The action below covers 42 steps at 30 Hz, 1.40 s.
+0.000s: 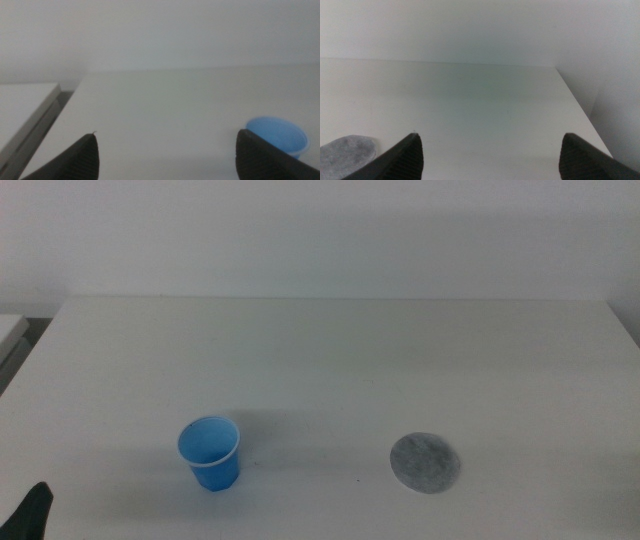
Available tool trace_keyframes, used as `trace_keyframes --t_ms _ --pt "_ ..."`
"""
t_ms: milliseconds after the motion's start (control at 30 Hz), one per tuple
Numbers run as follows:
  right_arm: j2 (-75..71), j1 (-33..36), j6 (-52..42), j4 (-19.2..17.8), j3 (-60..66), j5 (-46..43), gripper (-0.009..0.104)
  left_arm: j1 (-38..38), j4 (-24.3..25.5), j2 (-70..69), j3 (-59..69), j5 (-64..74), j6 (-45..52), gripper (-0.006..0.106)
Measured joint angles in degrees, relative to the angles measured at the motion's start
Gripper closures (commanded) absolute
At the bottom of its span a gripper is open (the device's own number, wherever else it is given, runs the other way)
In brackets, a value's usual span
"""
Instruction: Place an empty cup on a cup mat.
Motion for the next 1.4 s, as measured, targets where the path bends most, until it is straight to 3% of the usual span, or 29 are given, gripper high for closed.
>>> trace_keyframes --t_ms 267,533,667,933,1267,1400 --pt "0.0 0.0 0.0 0.0 0.0 0.0 0.002 0.0 -1.4 26.6 -23.3 14.0 0.0 0.007" --pt "0.0 0.0 0.0 0.0 0.0 0.0 0.002 -0.1 -8.8 55.3 -51.7 43.1 1.3 0.007" --pt "0.0 0.0 0.0 0.0 0.0 0.0 0.002 -2.6 -8.8 70.2 -61.9 53.2 2.2 0.007" --pt "0.0 0.0 0.0 0.0 0.0 0.0 0.002 -9.8 -8.7 89.0 -70.3 53.8 -1.1 0.007" --pt "0.0 0.0 0.0 0.0 0.0 0.0 0.002 -10.9 -8.1 101.3 -70.8 51.2 -1.5 0.007" --pt "0.0 0.0 0.0 0.0 0.0 0.0 0.002 -10.9 -7.5 103.8 -70.8 49.3 -0.5 0.020"
